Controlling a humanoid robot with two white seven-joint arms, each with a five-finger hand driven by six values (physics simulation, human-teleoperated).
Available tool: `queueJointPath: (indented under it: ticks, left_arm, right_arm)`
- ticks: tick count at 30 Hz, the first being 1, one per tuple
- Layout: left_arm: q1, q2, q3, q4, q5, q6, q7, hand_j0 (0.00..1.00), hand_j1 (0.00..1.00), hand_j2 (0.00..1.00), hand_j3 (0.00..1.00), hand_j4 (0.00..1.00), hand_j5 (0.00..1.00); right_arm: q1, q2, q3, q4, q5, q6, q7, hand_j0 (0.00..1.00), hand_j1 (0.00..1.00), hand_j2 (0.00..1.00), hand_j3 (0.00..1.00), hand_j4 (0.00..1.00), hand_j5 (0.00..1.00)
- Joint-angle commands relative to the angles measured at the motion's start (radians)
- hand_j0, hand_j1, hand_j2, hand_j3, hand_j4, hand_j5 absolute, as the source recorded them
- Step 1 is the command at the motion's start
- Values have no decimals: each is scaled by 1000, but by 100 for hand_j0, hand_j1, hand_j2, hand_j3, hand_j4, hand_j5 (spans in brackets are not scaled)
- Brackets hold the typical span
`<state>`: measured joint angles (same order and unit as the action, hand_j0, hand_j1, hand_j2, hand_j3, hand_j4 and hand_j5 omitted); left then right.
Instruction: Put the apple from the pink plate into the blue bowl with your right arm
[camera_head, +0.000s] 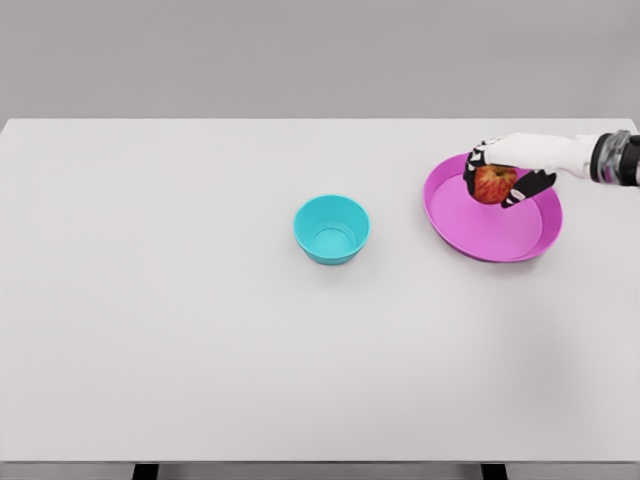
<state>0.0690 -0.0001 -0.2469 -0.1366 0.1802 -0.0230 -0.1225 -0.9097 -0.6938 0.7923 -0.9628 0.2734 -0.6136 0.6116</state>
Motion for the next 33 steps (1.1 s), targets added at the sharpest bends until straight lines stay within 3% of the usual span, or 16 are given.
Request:
queueJointPath:
  ticks: [1, 10, 12, 23, 33]
  left_arm:
    - [0, 0, 0, 0, 1, 0, 0, 100, 100, 100, 100, 100, 100]
    - [0, 0, 0, 0, -1, 0, 0, 100, 100, 100, 100, 100, 100]
    - [0, 0, 0, 0, 1, 0, 0, 100, 100, 100, 100, 100, 100]
    - [0, 0, 0, 0, 1, 0, 0, 100, 100, 100, 100, 100, 100]
    - [0, 0, 0, 0, 1, 0, 0, 100, 100, 100, 100, 100, 100]
  right_arm:
    - [-2, -4, -2, -69, -6, 3, -1, 37, 37, 37, 37, 37, 37]
    - [-3, -3, -1, -373, -8, 3, -1, 37, 37, 37, 37, 37, 37]
    - [-2, 13, 4, -405, -8, 3, -1, 37, 37, 37, 37, 37, 37]
    - [2, 168, 48, -405, -5, 3, -1, 38, 38, 38, 38, 38, 38]
    - [5, 206, 85, -375, 33, 3, -1, 43, 43, 43, 43, 43, 43]
